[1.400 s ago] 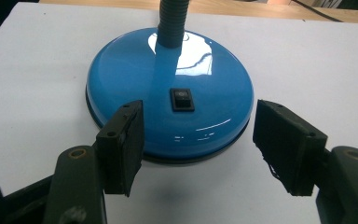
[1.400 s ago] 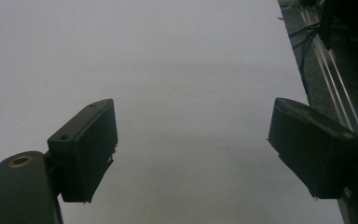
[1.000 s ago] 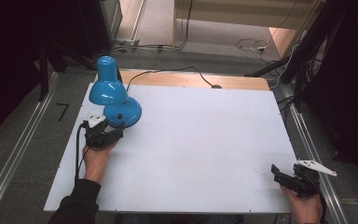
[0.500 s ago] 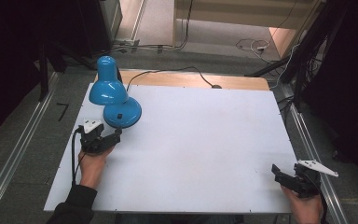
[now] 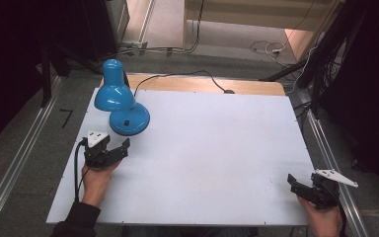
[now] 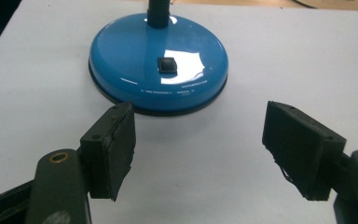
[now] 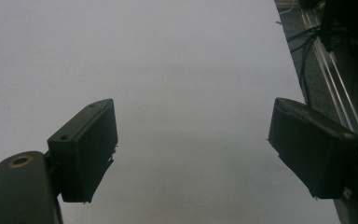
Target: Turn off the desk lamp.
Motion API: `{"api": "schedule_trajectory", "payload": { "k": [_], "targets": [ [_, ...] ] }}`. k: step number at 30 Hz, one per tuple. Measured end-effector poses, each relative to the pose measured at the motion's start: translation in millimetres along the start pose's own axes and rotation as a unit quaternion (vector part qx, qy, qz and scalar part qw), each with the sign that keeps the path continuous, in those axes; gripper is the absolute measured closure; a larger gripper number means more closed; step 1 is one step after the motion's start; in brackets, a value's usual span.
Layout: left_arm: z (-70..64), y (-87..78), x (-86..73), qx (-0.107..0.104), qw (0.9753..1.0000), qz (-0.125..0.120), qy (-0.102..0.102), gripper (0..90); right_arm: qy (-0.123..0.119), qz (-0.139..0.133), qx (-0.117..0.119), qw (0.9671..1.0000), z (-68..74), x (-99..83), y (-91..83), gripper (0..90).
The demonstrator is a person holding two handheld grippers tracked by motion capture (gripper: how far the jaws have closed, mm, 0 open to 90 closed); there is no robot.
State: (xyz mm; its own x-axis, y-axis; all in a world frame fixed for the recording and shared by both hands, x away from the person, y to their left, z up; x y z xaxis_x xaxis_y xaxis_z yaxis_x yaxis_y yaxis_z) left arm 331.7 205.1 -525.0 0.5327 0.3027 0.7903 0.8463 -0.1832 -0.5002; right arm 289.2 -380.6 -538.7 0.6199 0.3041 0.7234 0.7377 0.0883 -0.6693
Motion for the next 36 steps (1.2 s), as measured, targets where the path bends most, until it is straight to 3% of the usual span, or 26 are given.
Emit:
{"api": "schedule_trajectory", "payload": {
  "k": [18, 36],
  "targets": [
    [-10.1, -9.7, -16.9, -0.006, 0.9998, 0.012, 0.017, 23.2, -0.002, 0.001, 0.001, 1.0, 0.5, -0.3, 0.1, 13.9],
    [-12.6, -30.9, -29.6, -0.015, 0.9996, 0.012, 0.02, 23.2, -0.003, 0.001, 0.001, 1.0, 0.5, -0.4, 0.3, 13.9]
  ]
}}
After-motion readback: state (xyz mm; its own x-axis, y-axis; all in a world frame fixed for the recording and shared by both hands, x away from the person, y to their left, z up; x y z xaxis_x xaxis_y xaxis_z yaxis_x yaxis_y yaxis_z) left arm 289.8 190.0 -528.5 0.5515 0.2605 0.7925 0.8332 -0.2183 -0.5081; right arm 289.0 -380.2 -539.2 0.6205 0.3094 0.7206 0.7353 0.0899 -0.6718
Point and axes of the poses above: each handheld gripper's, and its own axes: y roughly forward along the jaws, x roughly out of its top, z roughly to its left, the point moved 7 cm from there along y, roughly forward along the jaws, and after that the axes turned 15 degrees about -y, right-handed, at the moved point
